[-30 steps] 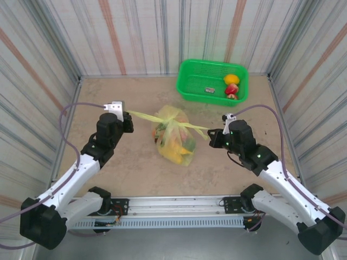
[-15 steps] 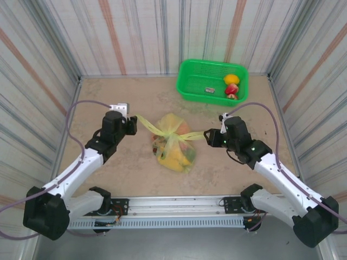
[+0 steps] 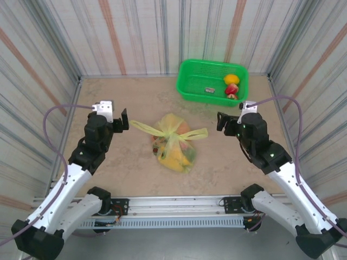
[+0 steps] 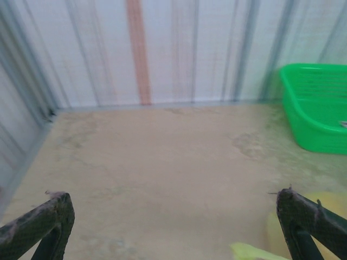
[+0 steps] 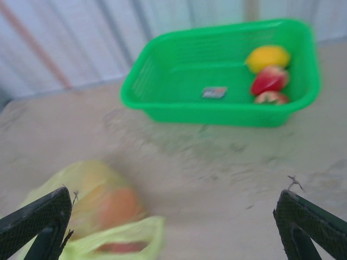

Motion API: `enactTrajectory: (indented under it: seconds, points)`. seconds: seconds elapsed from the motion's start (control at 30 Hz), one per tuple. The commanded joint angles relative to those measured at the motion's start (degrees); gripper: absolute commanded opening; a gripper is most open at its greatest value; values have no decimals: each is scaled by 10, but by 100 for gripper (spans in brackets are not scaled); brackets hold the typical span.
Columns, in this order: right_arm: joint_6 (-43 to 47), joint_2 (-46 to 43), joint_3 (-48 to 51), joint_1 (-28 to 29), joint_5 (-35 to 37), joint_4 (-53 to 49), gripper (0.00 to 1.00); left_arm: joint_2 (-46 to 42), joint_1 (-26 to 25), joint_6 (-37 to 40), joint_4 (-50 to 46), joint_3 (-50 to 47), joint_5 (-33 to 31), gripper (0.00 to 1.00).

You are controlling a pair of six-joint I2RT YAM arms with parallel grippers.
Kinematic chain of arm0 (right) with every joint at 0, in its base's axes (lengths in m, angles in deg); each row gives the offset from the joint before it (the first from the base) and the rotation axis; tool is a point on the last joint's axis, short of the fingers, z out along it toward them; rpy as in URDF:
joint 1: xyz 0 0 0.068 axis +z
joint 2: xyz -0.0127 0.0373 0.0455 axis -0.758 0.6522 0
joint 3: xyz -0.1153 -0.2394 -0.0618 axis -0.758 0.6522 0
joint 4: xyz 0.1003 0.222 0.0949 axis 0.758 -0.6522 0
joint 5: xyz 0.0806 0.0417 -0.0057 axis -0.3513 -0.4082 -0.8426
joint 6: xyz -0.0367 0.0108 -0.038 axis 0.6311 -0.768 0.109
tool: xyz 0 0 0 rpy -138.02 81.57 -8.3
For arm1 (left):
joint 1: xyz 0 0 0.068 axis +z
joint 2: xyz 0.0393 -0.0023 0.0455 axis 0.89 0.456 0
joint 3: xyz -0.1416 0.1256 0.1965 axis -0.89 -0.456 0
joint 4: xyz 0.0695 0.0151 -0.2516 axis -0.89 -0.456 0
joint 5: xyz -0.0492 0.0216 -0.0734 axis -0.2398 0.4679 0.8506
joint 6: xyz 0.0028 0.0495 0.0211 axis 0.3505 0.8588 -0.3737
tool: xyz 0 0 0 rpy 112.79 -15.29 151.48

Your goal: Place the fake fruits into the plastic bag and tie a complex knot

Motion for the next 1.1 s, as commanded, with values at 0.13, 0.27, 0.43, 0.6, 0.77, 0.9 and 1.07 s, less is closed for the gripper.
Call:
enactTrajectory:
  seconds: [0.13,0.27,0.43,0.6,0.77,0.9,1.07]
  points:
    - [-2,12,80,-93,-13,133,99,102,122,79,141,-53,79,99]
    - [49,71,96,-140,-38,202,99,194,180,34,151,-59,81,99]
    - [159,181,141,-190,-60,322,99,271,219,40,300,-149,170,99]
    - [167,298,196,-264,-83,414,99,317,223,23,420,-174,173,99]
    - [167,363,238,-311,-181,554,99,391,219,34,551,-208,179,99]
    - [192,388,251,-320,-190,629,99,402,214,51,531,-192,198,99]
    - [183,441,320,-330,-202,802,99,402,198,65,515,-185,182,99]
